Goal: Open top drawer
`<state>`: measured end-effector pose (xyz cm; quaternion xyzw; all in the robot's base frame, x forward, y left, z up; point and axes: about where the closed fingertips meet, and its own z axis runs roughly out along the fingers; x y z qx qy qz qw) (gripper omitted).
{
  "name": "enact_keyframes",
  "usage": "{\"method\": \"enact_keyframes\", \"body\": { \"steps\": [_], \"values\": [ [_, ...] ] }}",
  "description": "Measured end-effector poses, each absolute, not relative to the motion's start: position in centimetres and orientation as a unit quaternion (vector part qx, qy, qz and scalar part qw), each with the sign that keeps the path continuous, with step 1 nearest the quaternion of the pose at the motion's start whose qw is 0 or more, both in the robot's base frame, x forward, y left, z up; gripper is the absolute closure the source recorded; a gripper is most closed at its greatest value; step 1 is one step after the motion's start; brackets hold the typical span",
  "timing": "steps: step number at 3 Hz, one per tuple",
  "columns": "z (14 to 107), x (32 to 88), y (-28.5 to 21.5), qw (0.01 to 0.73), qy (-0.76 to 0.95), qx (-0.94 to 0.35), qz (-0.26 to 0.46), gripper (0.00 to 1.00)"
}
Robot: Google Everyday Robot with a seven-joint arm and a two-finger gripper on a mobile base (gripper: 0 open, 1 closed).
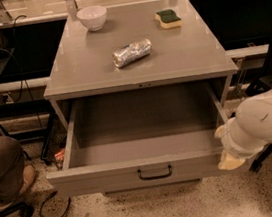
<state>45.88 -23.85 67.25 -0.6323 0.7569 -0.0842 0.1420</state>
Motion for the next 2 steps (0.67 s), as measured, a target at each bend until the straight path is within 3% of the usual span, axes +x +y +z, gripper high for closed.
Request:
{"method": "enact_keyframes", "body": {
  "steps": [1, 2],
  "values": [
    [69.1, 46.0, -25.6, 0.149, 0.765, -0.619, -0.092, 0.0],
    [73.7, 45.6, -29.0, 0.166, 0.778, -0.594, -0.118, 0.0]
  ]
}}
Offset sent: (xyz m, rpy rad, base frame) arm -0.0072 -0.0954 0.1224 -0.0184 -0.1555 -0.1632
